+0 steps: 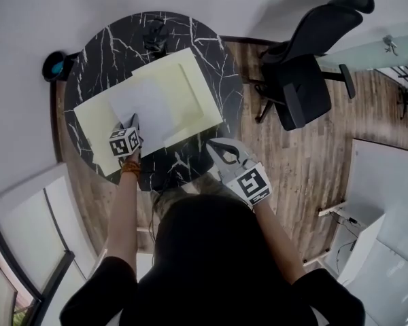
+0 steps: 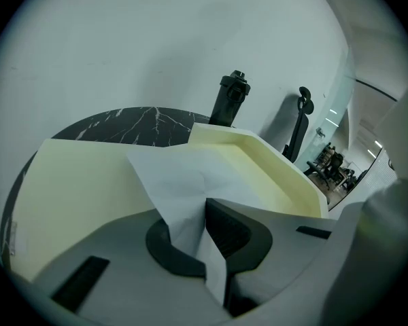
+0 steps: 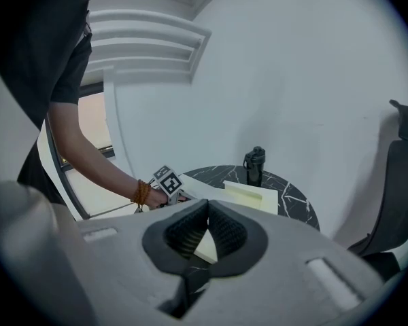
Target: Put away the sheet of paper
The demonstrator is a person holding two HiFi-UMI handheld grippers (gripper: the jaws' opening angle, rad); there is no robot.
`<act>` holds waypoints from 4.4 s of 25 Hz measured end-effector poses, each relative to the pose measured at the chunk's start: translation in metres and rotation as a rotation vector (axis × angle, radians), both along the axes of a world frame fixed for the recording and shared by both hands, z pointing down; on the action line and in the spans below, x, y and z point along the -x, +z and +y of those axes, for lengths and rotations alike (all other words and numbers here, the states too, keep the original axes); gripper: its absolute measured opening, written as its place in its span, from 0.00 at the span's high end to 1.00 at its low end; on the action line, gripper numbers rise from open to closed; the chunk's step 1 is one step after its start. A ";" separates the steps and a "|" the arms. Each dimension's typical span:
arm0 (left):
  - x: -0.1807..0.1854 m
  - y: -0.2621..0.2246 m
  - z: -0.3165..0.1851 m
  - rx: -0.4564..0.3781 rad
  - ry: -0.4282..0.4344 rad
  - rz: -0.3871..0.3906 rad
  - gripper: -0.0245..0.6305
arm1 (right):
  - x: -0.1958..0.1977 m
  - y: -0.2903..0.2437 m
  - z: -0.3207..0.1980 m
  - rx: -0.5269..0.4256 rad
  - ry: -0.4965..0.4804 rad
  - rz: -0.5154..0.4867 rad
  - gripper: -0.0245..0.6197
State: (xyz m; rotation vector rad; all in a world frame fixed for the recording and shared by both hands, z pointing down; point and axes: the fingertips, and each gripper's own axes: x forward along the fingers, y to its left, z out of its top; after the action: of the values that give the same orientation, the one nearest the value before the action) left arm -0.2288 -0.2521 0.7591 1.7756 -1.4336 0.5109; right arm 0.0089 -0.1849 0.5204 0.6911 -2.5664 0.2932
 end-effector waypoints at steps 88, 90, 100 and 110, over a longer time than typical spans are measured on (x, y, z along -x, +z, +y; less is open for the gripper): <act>-0.101 0.039 -0.002 0.074 1.025 -0.308 0.62 | -0.120 0.006 -0.008 0.089 0.432 -0.184 0.96; -0.106 0.038 -0.004 0.070 1.019 -0.300 0.62 | -0.117 0.005 -0.009 0.087 0.423 -0.180 0.96; -0.121 0.041 -0.014 0.068 0.988 -0.275 0.62 | -0.092 0.006 -0.010 0.074 0.336 -0.153 0.96; -0.134 0.036 -0.022 0.063 0.959 -0.246 0.62 | -0.077 0.009 -0.004 0.082 0.299 -0.154 0.96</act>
State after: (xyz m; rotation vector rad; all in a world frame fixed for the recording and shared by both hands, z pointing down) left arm -0.0945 -0.2741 0.7951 2.3371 -0.5984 1.2711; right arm 0.0856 -0.1888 0.5293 1.0592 -2.5719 0.5653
